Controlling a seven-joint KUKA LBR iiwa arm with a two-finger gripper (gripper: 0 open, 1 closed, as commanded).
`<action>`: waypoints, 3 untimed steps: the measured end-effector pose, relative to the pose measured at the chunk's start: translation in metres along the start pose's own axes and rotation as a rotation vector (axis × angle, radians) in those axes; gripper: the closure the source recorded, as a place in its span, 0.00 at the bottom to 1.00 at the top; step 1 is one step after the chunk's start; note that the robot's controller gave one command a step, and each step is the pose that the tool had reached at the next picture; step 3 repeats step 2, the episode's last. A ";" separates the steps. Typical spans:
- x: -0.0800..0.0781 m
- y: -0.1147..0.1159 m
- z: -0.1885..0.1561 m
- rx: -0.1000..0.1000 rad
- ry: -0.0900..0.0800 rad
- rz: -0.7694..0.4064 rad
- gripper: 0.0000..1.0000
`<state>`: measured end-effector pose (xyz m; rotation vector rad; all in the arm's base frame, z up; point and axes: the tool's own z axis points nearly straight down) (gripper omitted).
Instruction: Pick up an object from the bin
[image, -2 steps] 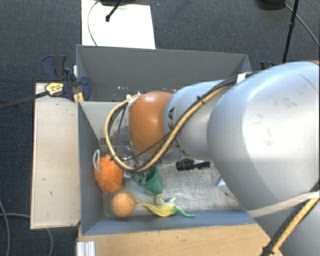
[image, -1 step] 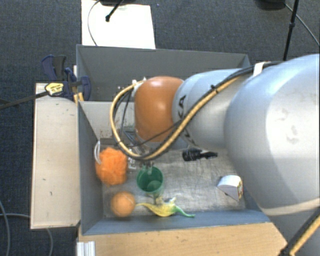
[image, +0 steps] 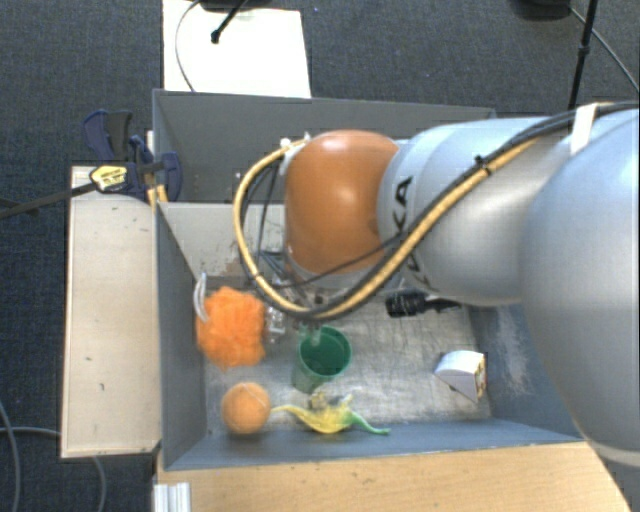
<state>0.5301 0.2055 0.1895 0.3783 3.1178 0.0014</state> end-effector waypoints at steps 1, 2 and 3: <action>0.000 0.000 0.000 0.000 0.000 0.001 1.00; 0.001 -0.004 -0.025 0.003 0.004 -0.084 1.00; 0.001 -0.004 -0.025 0.003 0.004 -0.084 1.00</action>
Offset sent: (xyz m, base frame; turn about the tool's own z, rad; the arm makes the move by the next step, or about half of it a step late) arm -0.0022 -0.0152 0.1187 -0.3511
